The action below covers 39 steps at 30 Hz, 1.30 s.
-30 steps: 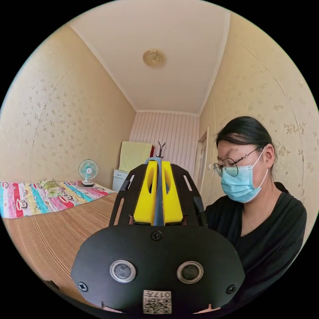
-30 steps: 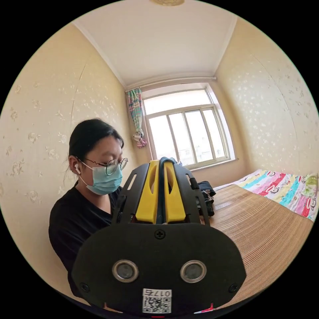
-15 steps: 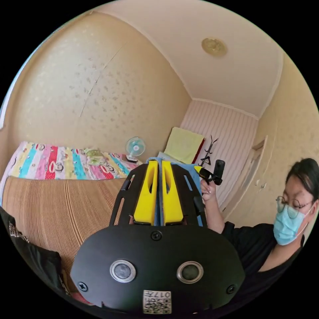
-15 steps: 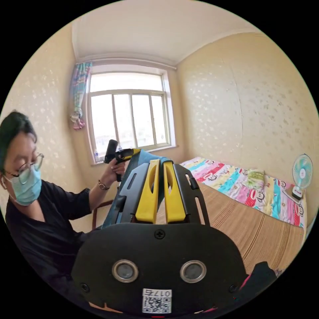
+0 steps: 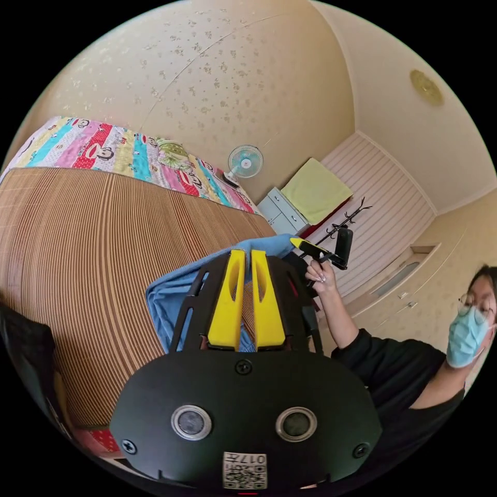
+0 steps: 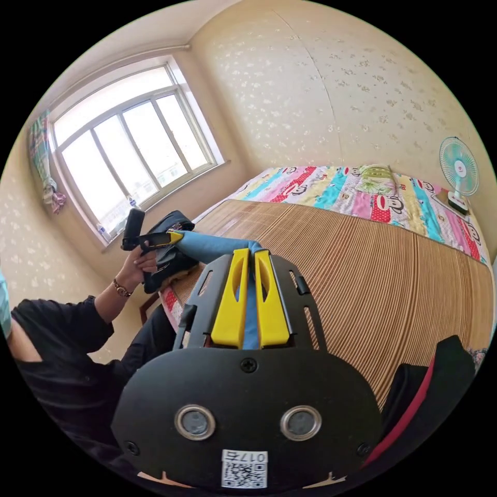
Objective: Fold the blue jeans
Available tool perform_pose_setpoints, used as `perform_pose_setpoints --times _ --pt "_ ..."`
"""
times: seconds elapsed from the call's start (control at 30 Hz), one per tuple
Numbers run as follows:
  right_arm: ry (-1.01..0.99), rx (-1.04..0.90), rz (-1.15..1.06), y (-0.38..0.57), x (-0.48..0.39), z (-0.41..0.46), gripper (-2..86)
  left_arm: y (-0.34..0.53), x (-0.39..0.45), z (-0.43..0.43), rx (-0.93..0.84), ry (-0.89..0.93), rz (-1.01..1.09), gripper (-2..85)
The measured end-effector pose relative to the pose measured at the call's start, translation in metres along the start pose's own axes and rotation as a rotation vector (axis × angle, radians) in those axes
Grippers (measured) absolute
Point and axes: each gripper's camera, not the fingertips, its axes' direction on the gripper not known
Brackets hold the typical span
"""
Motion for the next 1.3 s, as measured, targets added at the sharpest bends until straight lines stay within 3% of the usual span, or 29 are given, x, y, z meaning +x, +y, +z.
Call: perform_pose_setpoints --times 0.23,0.37,0.73,0.9,1.07,1.2,1.3 --pt "-0.185 -0.182 -0.063 0.097 -0.004 0.03 1.9 0.104 -0.004 0.017 -0.184 -0.039 -0.022 0.5" --pt "-0.18 -0.295 0.037 0.16 0.003 0.063 1.7 0.145 -0.029 0.028 -0.247 -0.009 -0.112 0.3" --pt "-0.161 -0.369 0.307 0.256 0.034 0.11 1.0 0.208 -0.081 0.044 -0.277 -0.097 -0.319 5.2" --pt "-0.13 -0.4 0.283 0.263 0.051 0.098 1.4 0.224 -0.097 0.013 -0.199 -0.127 -0.376 6.1" --pt "-0.11 -0.283 0.304 0.247 0.095 0.077 4.7 0.205 -0.12 -0.033 0.058 -0.079 -0.439 8.3" --pt "-0.118 -0.175 0.389 0.224 0.14 0.088 14.6 0.159 -0.136 -0.022 0.076 -0.084 -0.37 9.8" --pt "-0.157 -0.137 0.419 0.204 0.172 0.117 18.0 0.119 -0.139 -0.004 0.086 -0.219 -0.246 10.1"
